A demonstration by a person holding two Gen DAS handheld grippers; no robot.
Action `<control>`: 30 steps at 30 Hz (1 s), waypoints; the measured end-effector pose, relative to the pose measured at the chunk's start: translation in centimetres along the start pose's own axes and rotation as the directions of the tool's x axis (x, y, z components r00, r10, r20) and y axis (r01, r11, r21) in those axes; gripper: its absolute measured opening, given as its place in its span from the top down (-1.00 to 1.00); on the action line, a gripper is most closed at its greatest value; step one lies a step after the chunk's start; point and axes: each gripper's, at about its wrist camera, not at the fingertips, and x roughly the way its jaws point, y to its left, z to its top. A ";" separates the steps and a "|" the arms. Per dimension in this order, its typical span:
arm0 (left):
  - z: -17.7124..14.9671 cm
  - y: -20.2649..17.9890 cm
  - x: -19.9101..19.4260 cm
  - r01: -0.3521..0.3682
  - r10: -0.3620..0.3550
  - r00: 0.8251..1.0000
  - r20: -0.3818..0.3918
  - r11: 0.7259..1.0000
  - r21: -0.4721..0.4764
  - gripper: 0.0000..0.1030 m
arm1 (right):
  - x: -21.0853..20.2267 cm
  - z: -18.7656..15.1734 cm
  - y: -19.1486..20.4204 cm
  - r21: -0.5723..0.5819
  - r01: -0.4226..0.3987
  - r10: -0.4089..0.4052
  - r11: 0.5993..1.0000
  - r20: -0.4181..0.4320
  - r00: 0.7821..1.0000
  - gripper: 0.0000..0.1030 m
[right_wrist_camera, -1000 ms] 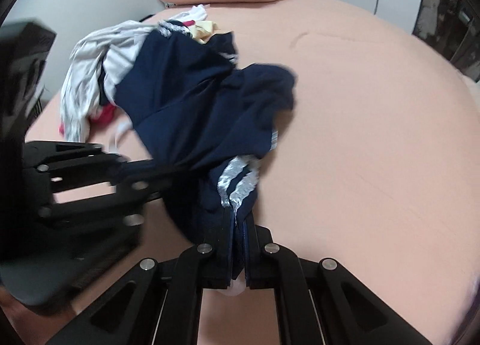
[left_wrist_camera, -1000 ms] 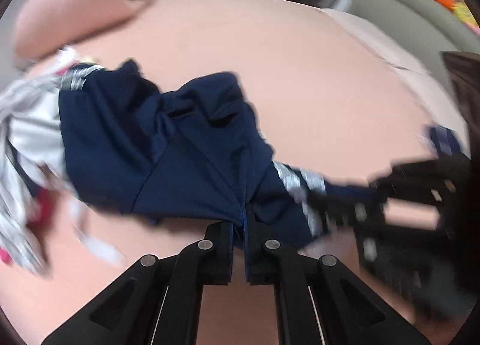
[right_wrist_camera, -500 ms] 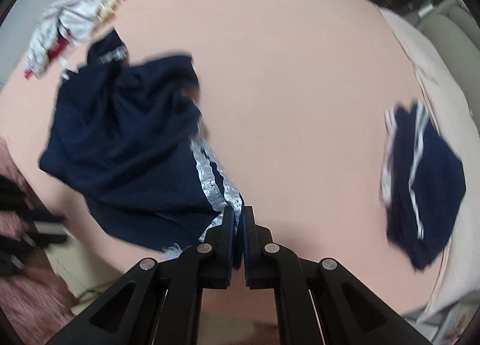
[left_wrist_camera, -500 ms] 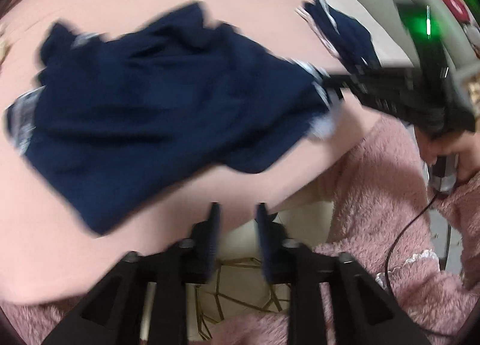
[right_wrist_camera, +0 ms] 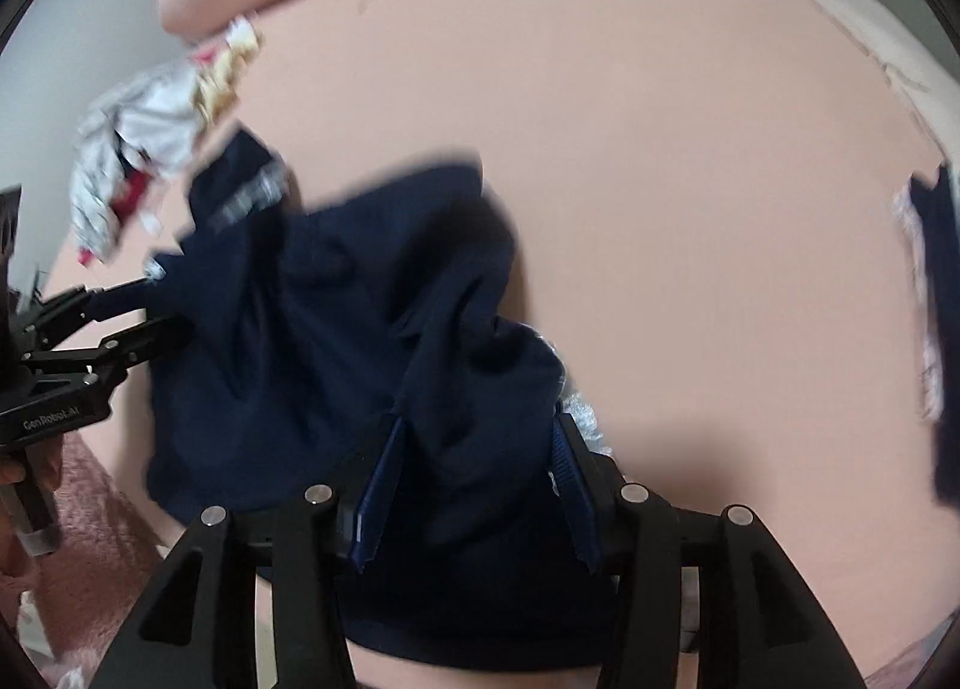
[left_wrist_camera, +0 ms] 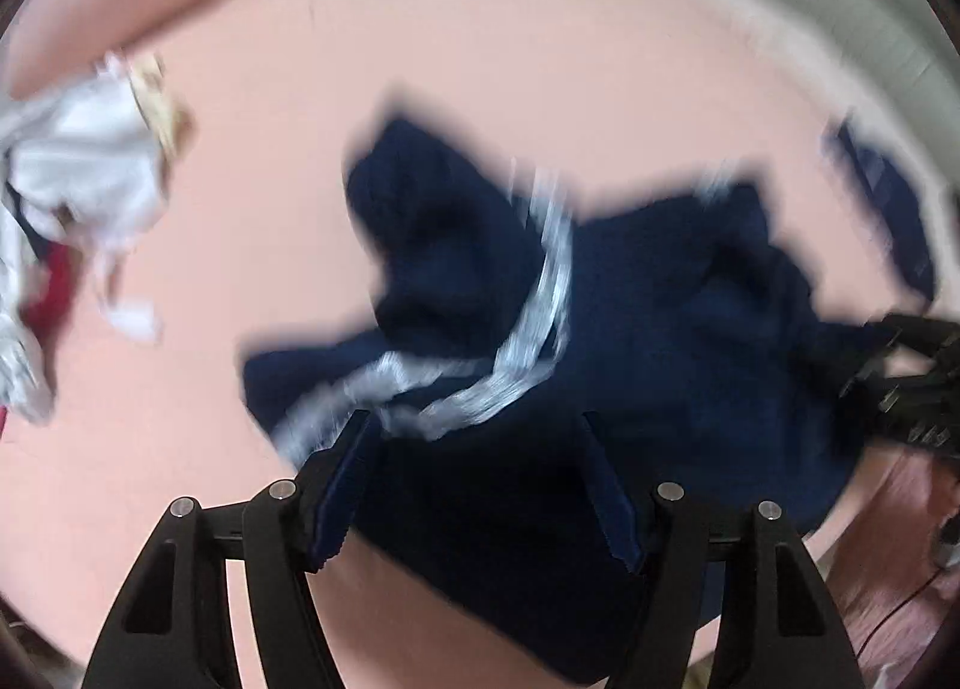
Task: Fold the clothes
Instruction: 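Lift the navy shorts with both grippers and pull them apart to spread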
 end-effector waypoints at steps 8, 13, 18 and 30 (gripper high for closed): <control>-10.3 -0.7 -4.1 0.065 -0.063 0.987 -0.146 0.998 0.012 -0.26 | -4.0 -5.2 -1.3 -0.145 0.036 -0.053 0.989 -0.118 0.992 0.06; -6.5 0.1 -7.5 0.019 -0.020 0.992 0.124 1.000 0.010 -0.27 | -6.8 -0.1 -2.2 -0.016 -0.010 0.011 1.000 0.044 0.999 -0.13; -4.9 -2.1 -1.2 -0.023 0.024 1.000 -0.001 0.994 0.106 0.35 | -0.9 4.9 -1.8 0.121 -0.047 0.050 0.992 -0.022 0.999 -0.32; -19.0 3.0 -8.1 0.120 -0.112 0.973 -0.201 0.992 0.027 0.74 | -7.0 -0.9 -0.3 -0.032 0.084 -0.086 0.996 -0.061 0.994 0.90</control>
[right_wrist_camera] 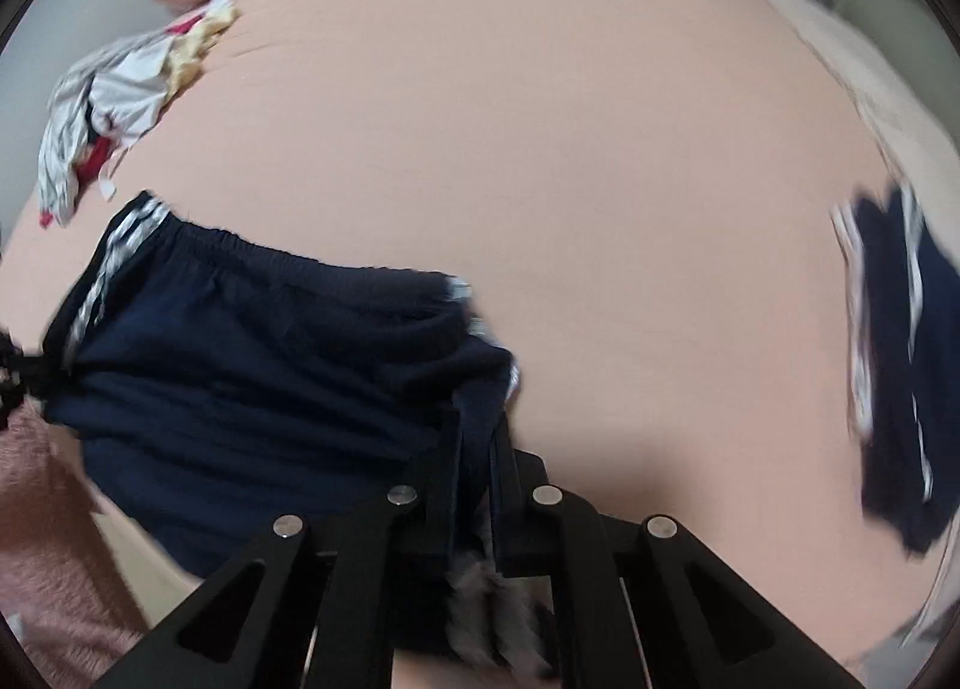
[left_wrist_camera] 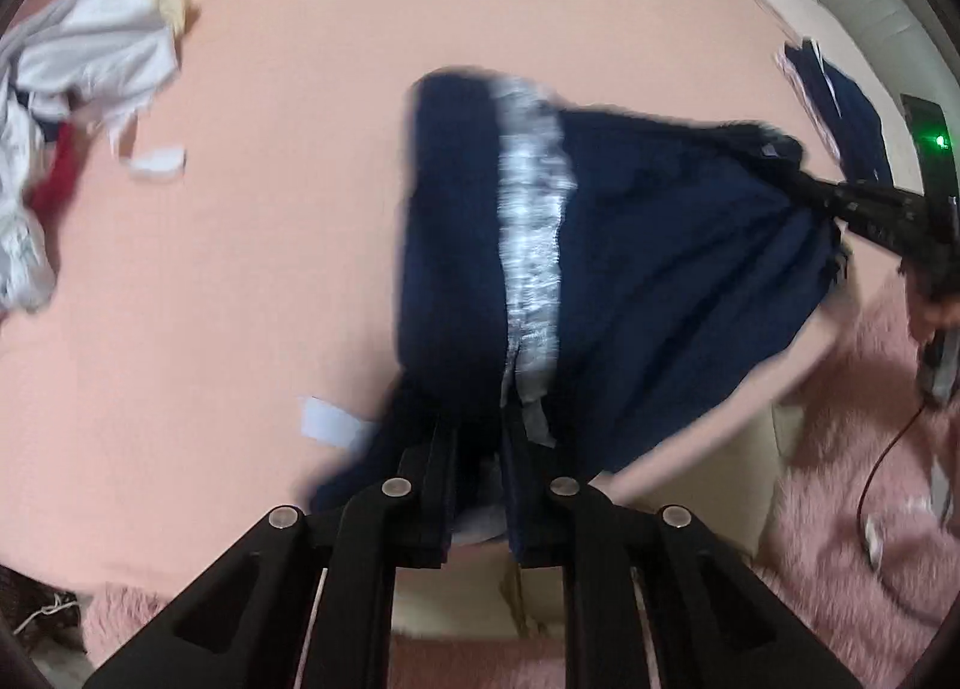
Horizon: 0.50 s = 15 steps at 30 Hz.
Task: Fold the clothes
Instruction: 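Lift the navy shorts with both grippers and pull them apart to spread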
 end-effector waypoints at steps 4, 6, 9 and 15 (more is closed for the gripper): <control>0.0 2.0 -2.0 -0.026 0.029 0.995 0.097 0.999 -0.029 0.18 | -1.7 1.0 0.6 0.002 -0.066 0.066 0.998 -0.005 0.998 0.50; 0.7 2.7 -3.0 -0.010 0.018 0.987 0.162 0.999 -0.049 -0.04 | -2.8 2.1 0.7 0.063 -0.096 0.091 0.993 0.075 0.993 0.05; 1.7 3.8 -4.6 0.016 0.004 0.966 0.258 0.997 -0.077 -0.09 | -2.8 3.6 0.0 0.186 -0.122 0.100 0.975 0.125 0.987 -0.25; 2.7 2.8 2.7 0.054 -0.049 0.993 0.106 0.998 -0.044 0.14 | -1.4 3.9 2.9 0.211 -0.206 0.189 0.955 0.099 0.977 -0.28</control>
